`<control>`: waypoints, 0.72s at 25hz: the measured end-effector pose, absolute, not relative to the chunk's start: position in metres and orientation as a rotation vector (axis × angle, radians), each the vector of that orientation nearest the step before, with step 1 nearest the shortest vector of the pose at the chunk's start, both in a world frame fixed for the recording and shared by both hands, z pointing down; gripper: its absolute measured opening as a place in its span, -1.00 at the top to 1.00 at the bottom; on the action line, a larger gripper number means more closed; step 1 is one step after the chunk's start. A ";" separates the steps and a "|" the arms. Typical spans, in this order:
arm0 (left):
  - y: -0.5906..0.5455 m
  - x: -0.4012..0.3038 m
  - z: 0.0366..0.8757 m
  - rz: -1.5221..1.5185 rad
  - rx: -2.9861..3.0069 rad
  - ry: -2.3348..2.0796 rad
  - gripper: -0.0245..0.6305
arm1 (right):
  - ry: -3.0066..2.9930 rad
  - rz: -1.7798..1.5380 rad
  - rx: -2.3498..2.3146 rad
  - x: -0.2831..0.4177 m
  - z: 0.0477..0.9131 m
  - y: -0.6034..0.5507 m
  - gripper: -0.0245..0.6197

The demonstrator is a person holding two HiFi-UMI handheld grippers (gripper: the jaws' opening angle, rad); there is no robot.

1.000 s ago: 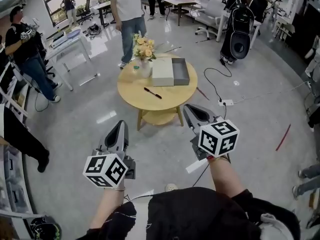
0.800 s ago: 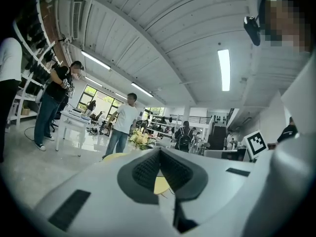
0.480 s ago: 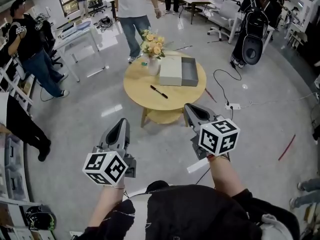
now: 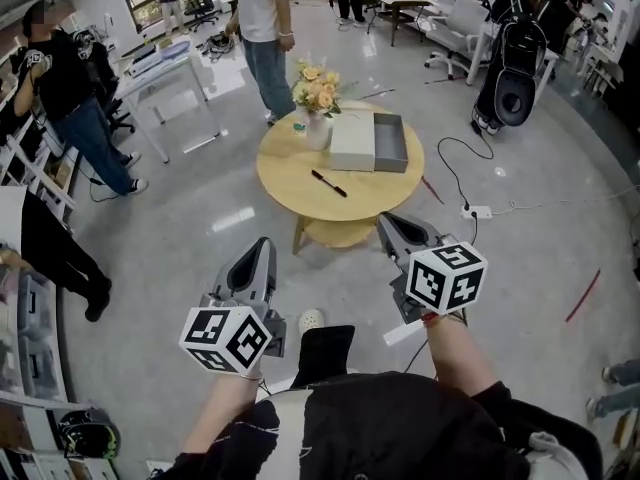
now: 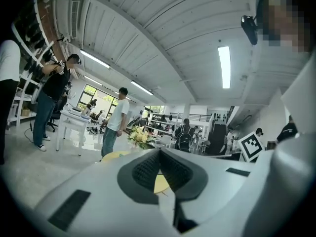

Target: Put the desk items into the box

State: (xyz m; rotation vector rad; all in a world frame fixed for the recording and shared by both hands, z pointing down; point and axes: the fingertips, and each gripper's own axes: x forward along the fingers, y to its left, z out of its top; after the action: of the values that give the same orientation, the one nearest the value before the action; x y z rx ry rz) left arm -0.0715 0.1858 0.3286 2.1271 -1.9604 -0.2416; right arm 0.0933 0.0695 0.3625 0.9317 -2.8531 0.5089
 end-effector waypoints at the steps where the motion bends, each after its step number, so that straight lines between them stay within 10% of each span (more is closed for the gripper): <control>1: 0.185 -0.073 0.330 -0.236 2.130 -1.962 0.89 | -2.853 0.507 0.928 0.091 0.364 0.069 0.91; 18: 0.120 -0.099 0.332 -0.279 2.179 -1.865 0.89 | -2.798 0.454 1.001 0.067 0.363 0.026 0.91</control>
State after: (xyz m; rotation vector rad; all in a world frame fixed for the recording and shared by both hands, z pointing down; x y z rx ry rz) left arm -0.0991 0.1204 0.3324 2.1794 -1.8649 -0.2793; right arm 0.0672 0.0256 0.3633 1.0010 -2.7983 0.4536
